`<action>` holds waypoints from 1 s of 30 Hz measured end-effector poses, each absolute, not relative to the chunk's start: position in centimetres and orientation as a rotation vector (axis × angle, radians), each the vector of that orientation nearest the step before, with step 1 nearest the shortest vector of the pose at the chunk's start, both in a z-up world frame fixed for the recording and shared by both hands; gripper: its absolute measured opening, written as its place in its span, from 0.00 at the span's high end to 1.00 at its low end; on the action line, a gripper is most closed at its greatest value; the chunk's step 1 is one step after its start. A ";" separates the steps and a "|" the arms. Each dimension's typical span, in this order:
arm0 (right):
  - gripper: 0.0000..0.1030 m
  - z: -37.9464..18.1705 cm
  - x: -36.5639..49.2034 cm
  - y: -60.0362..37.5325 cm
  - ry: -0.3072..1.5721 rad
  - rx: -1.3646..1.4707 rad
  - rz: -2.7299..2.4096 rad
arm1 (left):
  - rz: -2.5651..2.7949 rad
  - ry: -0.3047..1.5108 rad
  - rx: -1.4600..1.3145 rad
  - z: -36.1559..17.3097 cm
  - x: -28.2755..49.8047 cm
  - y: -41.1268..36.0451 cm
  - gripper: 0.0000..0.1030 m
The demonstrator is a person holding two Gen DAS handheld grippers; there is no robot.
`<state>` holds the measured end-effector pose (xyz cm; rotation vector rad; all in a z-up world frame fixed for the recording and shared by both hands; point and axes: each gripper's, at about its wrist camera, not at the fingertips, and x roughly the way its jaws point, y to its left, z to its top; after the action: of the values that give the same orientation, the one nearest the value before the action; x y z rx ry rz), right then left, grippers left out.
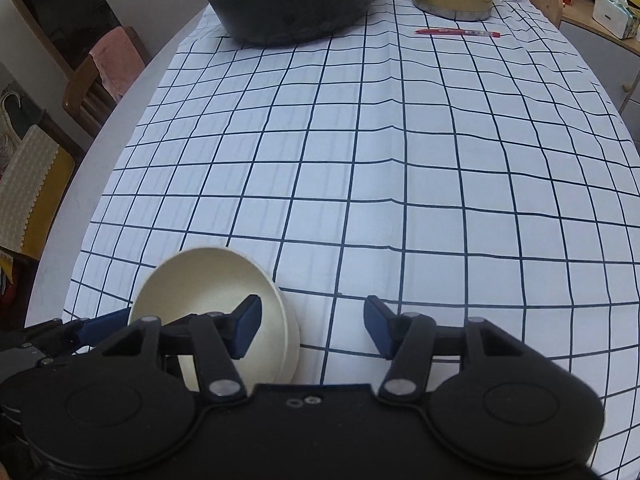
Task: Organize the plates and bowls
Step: 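Move both grippers to the rim of the cream bowl, then close both grippers on the rim of the cream bowl, then lift the cream bowl with both grippers and carry it toward the pink bowl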
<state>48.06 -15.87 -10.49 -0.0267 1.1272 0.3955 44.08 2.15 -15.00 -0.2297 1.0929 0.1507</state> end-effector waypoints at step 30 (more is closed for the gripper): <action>0.96 -9.5 43.3 -15.9 1.111 -0.131 0.357 | 0.140 1.122 -0.236 -13.3 40.7 0.3 0.97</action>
<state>43.30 -15.92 -9.47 -0.1314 1.1108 0.3571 40.73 0.34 -13.30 -0.2357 1.1216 0.1397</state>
